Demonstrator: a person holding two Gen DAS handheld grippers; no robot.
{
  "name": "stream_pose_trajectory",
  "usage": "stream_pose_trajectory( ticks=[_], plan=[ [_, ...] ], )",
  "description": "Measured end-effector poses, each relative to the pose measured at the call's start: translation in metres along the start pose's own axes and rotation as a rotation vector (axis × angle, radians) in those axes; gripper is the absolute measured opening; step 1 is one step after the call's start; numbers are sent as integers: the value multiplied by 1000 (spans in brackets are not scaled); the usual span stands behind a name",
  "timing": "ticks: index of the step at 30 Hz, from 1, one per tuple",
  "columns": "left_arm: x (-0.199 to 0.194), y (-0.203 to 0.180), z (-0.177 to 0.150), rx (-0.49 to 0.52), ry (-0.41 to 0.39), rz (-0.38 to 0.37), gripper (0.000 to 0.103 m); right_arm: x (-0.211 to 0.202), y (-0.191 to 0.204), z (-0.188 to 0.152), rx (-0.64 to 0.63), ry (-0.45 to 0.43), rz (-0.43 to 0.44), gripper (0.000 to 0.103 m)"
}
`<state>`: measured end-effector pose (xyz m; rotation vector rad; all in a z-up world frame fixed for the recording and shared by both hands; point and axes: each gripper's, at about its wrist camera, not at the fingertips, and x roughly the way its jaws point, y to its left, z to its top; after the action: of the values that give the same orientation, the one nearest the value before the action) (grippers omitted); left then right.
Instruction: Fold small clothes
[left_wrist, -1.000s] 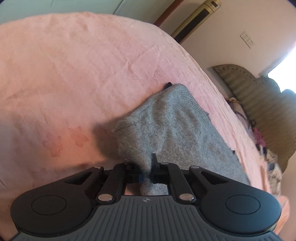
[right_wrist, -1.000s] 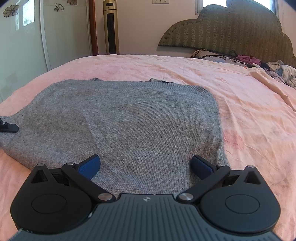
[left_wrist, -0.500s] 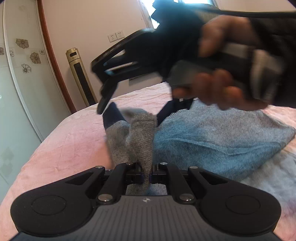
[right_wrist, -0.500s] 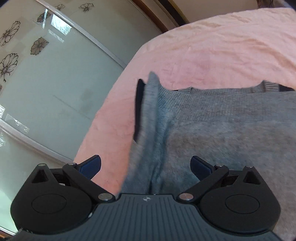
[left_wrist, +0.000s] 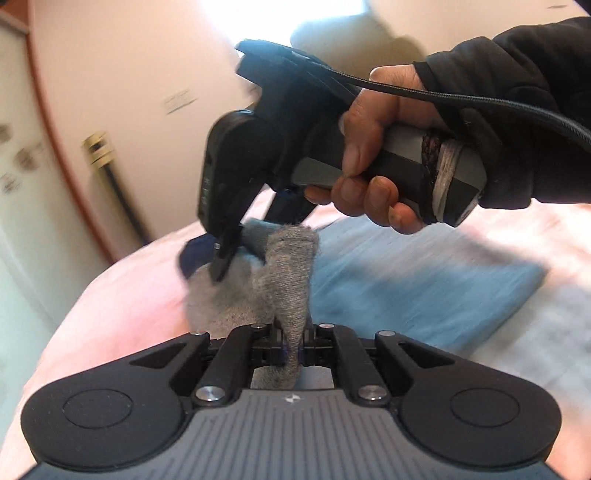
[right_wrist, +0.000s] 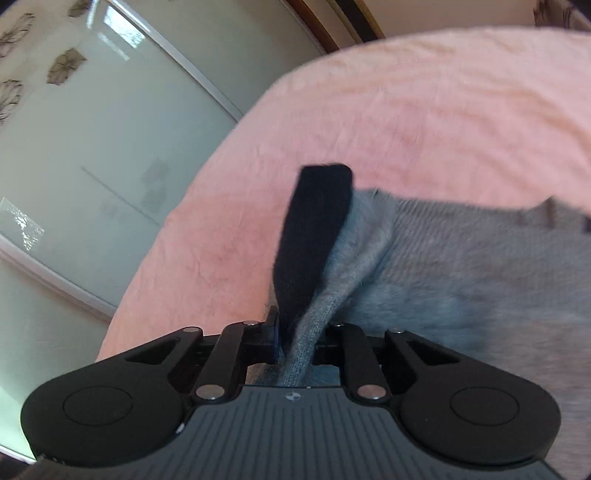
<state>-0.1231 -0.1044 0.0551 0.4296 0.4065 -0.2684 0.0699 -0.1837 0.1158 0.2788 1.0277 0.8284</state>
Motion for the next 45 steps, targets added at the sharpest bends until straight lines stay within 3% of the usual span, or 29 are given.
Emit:
stream_pose_trajectory(
  ticks=[4,7,10,12,16,17,19,22,25,28,30,31,32,33,35,38,42,44,45],
  plan=[
    [7,-46,22,19,-46,-140,5,-78,-43,-16,15,-92,-67,18],
    [27,-80,22,39,19,-241,5,-109,-97,-37,106,-121,-120,18],
    [41,-102,15,78,63,-239,5,-113,-144,-65,221,-110,-156,21],
    [41,-104,13,93,56,-238,5,-110,-165,-79,325,-161,-65,24],
    [42,-108,13,153,41,-245,5,-121,-172,-75,372,-250,7,66],
    [42,-109,12,172,32,-242,5,-120,-174,-70,368,-262,1,71],
    [46,-113,12,188,19,-241,5,-110,-178,-60,371,-252,-9,70],
    [43,-105,12,156,-4,-299,6,-91,-179,-52,330,-189,-74,21],
    [34,-84,7,137,-39,-376,10,-108,-174,-59,295,-222,-97,18],
    [27,-60,0,97,-17,-434,25,-116,-191,-75,351,-240,-88,18],
    [22,-35,-1,55,14,-479,45,-125,-196,-81,413,-273,-31,39],
    [17,-19,-1,22,31,-505,57,-134,-197,-83,434,-302,-2,60],
    [12,-1,0,-19,31,-530,61,-145,-196,-86,437,-345,12,88],
    [7,19,0,-74,20,-546,63,-154,-195,-89,425,-388,1,97],
    [7,60,3,-217,13,-553,79,-163,-199,-91,415,-397,-18,97],
    [45,116,7,-498,10,-486,83,-153,-212,-88,446,-344,-6,91],
    [143,162,-14,-992,212,-491,82,-121,-205,-74,404,-259,-14,90],
    [178,163,-25,-1141,295,-535,82,-111,-202,-67,395,-250,-14,90],
    [190,159,-27,-1169,316,-568,82,-108,-201,-64,400,-245,-8,91]
  ],
)
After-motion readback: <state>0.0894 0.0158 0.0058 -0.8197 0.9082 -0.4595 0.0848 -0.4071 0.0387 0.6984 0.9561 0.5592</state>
